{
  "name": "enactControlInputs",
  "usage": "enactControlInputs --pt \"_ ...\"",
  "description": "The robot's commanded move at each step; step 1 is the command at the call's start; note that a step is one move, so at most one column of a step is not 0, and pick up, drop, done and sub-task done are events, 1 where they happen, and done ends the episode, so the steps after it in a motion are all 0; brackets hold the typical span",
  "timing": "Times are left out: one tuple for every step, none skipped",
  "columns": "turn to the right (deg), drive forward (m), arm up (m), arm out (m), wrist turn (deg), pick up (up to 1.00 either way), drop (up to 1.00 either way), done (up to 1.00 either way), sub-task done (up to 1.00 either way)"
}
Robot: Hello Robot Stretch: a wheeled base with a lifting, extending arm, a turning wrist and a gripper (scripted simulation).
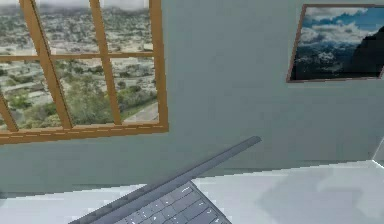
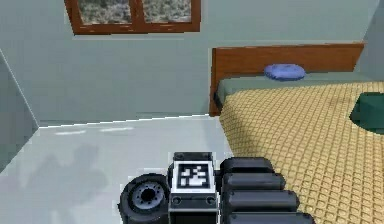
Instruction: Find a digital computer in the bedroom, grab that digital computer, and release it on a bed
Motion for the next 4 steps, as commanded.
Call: enactControlInputs --pt "-6.0 0.00 0.00 0.00 0.0 0.00 0.00 0.00 0.00" --pt "0.0 0.10 0.00 0.00 0.0 0.00 0.00 0.00 0.00" --pt "45.0 0.00 0.00 0.00 0.0 0.00 0.00 0.00 0.00" --pt "42.0 0.00 0.00 0.00 0.0 0.00 0.00 0.00 0.00"
